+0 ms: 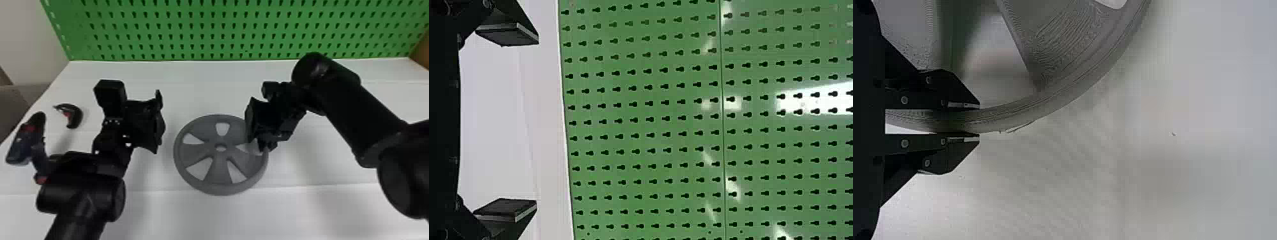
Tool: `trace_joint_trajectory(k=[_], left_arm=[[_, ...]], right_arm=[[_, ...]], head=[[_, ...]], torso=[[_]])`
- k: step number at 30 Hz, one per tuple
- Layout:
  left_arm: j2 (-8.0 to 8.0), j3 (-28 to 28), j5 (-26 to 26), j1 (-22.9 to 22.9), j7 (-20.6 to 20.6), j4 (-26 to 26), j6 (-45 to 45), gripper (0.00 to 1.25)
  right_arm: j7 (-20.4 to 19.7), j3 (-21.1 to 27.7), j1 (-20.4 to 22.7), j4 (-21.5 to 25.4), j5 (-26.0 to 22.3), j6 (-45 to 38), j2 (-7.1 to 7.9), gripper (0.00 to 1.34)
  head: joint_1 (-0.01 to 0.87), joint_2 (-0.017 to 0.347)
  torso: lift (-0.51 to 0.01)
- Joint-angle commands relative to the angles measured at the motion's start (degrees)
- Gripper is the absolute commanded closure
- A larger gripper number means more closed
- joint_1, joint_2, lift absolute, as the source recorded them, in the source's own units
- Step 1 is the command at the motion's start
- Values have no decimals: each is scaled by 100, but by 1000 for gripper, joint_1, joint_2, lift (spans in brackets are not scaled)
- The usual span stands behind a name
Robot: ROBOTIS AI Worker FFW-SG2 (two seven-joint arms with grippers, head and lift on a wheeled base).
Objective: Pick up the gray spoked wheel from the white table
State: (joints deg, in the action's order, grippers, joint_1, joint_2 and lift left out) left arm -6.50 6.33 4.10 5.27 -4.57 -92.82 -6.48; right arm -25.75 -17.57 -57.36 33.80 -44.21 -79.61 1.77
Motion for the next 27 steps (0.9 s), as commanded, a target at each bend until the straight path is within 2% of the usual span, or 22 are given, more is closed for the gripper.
trace_joint_trajectory(k=[1,22,27], left_arm=[[0,0,3,0,0,0,-2,128],[0,-9,12,-9,0,9,-2,128],[0,-18,21,-18,0,9,7,128]], right_arm=[[0,26,-4,-5,0,-20,-1,1128],[0,61,-21,12,-35,-73,-10,1128],[0,166,-136,65,70,-160,16,1128]], head=[[767,35],[767,35],[767,35]], torso=[[-107],[-107],[-107]])
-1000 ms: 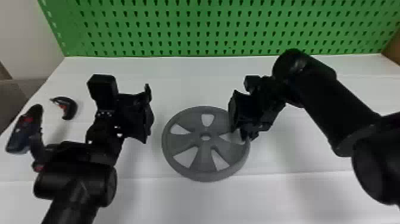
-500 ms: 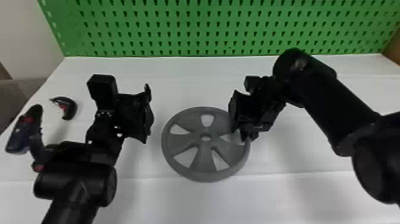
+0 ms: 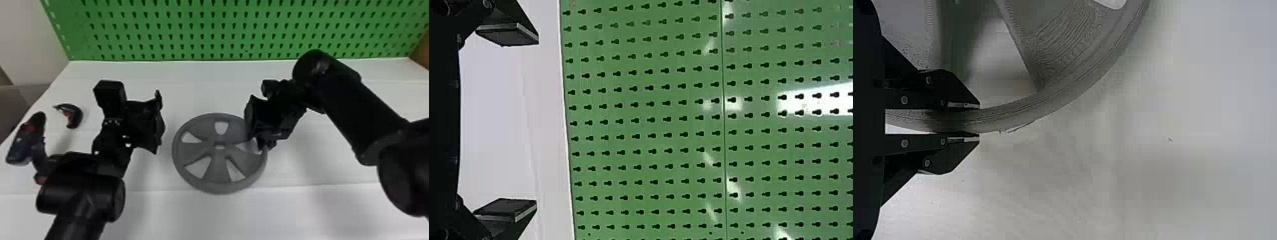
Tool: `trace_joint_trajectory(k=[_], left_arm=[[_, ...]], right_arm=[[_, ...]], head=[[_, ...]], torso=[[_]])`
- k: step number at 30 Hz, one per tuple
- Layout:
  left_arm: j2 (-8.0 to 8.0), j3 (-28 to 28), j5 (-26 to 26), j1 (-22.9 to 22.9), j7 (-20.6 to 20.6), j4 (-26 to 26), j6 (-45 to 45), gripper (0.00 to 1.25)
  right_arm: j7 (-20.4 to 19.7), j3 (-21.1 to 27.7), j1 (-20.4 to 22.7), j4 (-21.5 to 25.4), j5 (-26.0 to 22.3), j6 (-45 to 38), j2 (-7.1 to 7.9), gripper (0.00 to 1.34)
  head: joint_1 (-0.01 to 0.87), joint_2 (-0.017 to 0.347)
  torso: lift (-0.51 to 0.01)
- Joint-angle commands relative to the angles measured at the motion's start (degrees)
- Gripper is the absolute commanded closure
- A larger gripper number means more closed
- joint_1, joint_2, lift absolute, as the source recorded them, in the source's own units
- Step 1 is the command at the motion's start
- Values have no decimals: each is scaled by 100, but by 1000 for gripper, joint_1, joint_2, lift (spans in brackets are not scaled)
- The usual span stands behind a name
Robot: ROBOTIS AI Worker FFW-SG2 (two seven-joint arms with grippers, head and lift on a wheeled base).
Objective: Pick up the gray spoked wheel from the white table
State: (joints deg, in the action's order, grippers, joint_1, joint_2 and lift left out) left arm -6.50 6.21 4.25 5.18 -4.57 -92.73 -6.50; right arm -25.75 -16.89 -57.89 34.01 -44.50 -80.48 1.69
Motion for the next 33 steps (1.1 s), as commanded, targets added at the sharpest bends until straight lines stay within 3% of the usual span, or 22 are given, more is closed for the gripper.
trace_joint_trajectory(k=[1,10,22,28,33], left_arm=[[0,-6,6,-17,0,0,-1,128],[0,-33,6,-43,0,0,8,128],[0,-59,15,-61,0,-9,8,128],[0,-76,24,-78,0,-18,8,128],[0,-120,24,-105,0,-53,8,128]], right_arm=[[0,142,-99,80,152,-99,33,1128],[0,774,-90,765,811,-469,86,1128],[0,1425,103,1758,785,-926,165,1128],[-9,1864,384,2629,785,-873,218,1130],[0,1856,771,3420,530,-231,367,1128]], head=[[767,35],[767,35],[767,35],[767,35],[767,35]], torso=[[-107],[-107],[-107],[-107],[-107]])
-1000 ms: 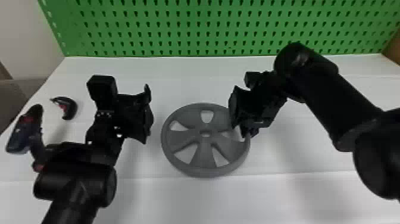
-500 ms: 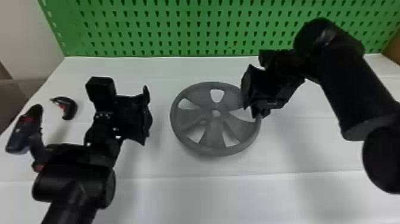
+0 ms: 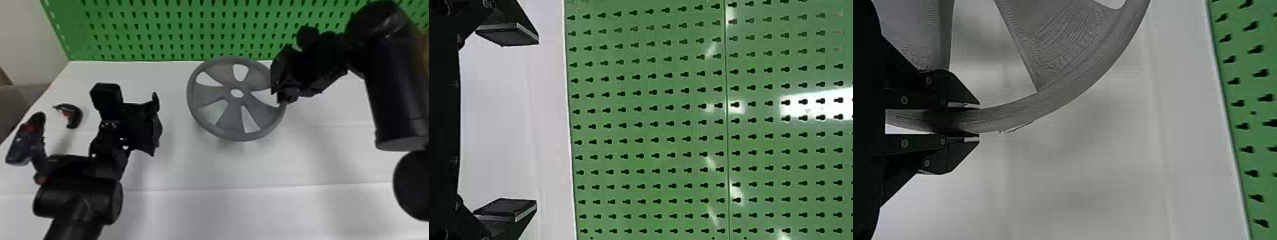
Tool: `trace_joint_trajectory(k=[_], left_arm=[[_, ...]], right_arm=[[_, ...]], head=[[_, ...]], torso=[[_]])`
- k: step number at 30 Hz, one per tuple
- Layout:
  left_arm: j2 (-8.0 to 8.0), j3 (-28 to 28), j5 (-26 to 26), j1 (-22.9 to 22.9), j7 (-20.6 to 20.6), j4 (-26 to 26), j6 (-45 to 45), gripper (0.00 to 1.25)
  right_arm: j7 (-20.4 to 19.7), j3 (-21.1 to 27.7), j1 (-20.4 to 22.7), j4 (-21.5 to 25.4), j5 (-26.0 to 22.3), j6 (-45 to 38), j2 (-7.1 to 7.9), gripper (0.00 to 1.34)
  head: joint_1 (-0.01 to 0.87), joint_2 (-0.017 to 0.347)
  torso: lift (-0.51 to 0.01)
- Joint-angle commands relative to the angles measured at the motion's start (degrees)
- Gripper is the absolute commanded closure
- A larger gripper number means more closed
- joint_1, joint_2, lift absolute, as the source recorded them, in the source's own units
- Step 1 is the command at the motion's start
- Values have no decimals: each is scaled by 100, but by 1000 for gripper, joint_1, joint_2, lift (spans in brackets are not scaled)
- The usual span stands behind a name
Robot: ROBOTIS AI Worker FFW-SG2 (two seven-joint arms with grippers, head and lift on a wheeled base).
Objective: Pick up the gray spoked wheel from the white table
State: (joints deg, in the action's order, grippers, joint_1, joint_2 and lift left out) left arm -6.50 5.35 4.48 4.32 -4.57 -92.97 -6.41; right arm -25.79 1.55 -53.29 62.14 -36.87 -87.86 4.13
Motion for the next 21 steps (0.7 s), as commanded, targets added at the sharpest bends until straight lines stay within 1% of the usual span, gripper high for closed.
trace_joint_trajectory(k=[1,3,5,9,12,13,14,15,18,21], left_arm=[[0,-43,0,-27,0,-37,0,128],[0,-78,0,-45,0,-63,0,128],[0,-113,0,-62,0,-80,9,128],[0,-139,9,-89,0,-133,9,128],[0,-174,0,-98,0,-168,9,128],[0,-183,0,-106,0,-186,9,128],[0,-201,0,-115,0,-204,9,128],[0,-210,0,-124,0,-212,9,128],[0,-262,0,-142,0,-256,9,128],[0,-289,0,-150,0,-283,9,128]], right_arm=[[4,-14,398,756,-338,682,167,1128],[4,-93,609,1055,-593,1086,264,1128],[4,-216,838,1345,-698,1473,343,1130],[30,-366,1338,1933,-663,2220,395,1130],[619,-445,1699,2232,-162,2809,395,1133],[874,-454,1787,2285,75,3002,387,1133],[1111,-463,1919,2338,295,3240,360,1133],[1261,-471,2024,2373,462,3442,334,1133],[1630,-498,2393,2514,1016,4180,211,1133],[1823,-489,2674,2672,1587,4646,61,1134]], head=[[767,35],[767,35],[767,35],[767,35],[767,35],[767,35],[767,35],[767,35],[767,35],[767,35]], torso=[[-107],[-107],[-107],[-107],[-107],[-107],[-107],[-107],[-107],[-107]])
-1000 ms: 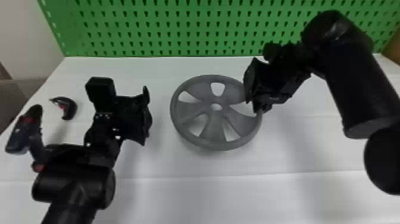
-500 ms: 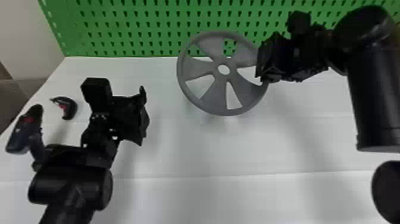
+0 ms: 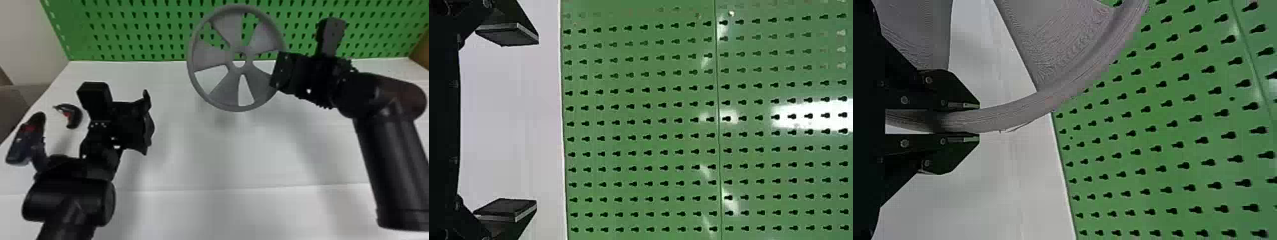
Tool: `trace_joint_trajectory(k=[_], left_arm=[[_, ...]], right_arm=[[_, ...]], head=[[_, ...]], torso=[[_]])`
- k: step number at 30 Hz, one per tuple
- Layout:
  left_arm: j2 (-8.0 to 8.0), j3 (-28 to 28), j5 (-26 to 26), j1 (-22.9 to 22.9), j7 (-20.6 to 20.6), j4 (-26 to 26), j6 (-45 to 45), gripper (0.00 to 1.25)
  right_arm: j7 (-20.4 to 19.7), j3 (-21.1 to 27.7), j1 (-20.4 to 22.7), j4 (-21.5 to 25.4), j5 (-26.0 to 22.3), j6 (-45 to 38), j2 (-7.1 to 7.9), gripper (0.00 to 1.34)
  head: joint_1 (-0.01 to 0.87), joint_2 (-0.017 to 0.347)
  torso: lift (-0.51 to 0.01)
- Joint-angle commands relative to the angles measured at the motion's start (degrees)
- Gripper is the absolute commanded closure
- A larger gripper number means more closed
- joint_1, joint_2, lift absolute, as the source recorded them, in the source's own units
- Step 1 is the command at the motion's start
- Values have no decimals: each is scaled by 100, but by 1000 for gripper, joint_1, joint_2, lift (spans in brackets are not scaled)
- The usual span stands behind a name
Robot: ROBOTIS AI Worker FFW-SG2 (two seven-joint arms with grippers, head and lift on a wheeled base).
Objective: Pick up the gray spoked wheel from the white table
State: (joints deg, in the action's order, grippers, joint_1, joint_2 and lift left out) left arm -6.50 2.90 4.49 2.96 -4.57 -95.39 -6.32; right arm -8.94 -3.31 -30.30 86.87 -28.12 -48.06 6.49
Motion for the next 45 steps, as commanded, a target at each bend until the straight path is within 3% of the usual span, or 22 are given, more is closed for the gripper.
trace_joint_trajectory(k=[1,4,12,20,25,39,45], left_arm=[[0,-53,-1,-15,0,-50,0,128],[0,-53,-1,-24,0,-58,0,128],[0,-53,-1,-41,0,-67,0,128],[9,-53,17,-59,0,-67,0,128],[9,-35,17,-85,0,-67,0,128],[9,53,43,-94,0,-23,0,127],[9,35,70,-103,0,-23,0,127]], right_arm=[[182,-3,463,252,861,763,-218,1134],[296,-29,745,401,1221,1290,-262,1134],[349,-91,1448,427,1476,2925,-289,1136],[358,-196,2028,366,2197,4147,-359,1136],[358,-266,2221,164,2311,4736,-359,1136],[305,-319,2423,-47,2504,5351,-289,1136],[-99,-469,2432,-504,2302,6186,-289,1136]], head=[[767,35],[767,35],[767,35],[767,35],[767,35],[767,35],[767,35]], torso=[[-107],[-107],[-107],[-107],[-107],[-107],[-107]])
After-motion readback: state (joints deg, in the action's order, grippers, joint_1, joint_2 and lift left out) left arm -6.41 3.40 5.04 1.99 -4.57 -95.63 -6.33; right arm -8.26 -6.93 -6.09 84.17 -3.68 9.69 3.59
